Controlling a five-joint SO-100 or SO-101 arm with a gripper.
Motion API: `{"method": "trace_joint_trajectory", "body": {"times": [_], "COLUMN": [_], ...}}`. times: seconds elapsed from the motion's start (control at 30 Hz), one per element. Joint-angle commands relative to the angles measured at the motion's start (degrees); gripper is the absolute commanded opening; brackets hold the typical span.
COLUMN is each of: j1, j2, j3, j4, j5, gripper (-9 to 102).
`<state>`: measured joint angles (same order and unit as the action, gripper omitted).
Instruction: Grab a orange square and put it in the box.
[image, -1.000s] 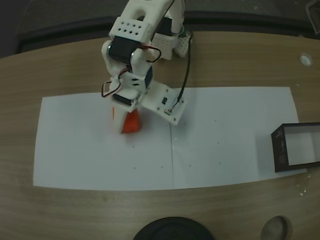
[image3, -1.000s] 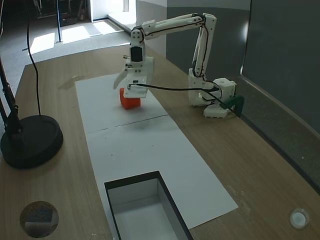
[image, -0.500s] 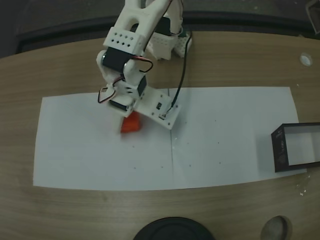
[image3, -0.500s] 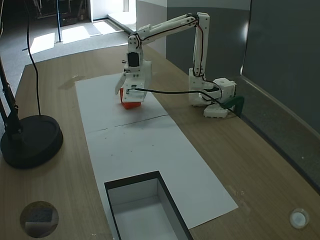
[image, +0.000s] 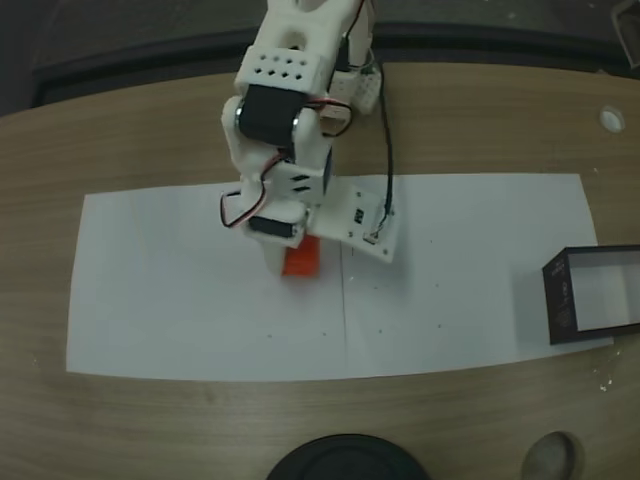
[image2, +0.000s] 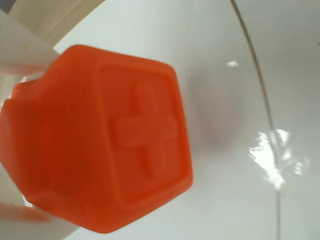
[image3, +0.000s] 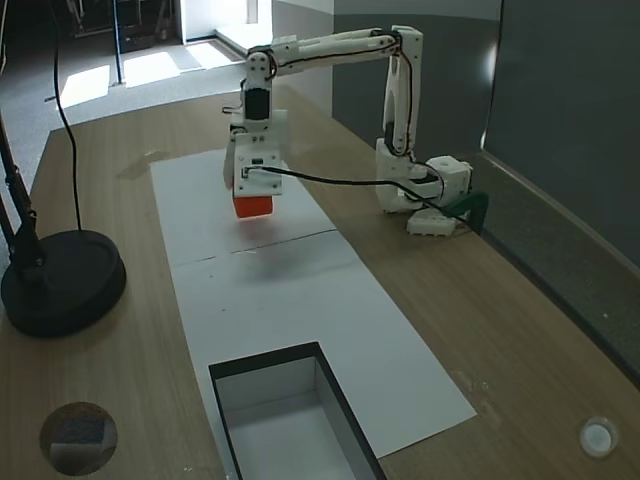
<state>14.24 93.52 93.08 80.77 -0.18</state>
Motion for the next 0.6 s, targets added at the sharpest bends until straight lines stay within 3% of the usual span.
{"method": "trace_joint_trajectory", "body": {"times": [0.0, 0.13, 0.3, 0.57], "j1": [-7.9, -23.1, -40.3, -48.0], "j2": [6.1, 6.8, 5.0, -6.6], "j3": [-18.5, -35.3, -46.1, -53.5], "j4": [4.4, 8.8, 6.3, -2.2], "j5": [0.4, 0.4, 0.0, 0.3], "gripper": [13, 13, 13, 13]}}
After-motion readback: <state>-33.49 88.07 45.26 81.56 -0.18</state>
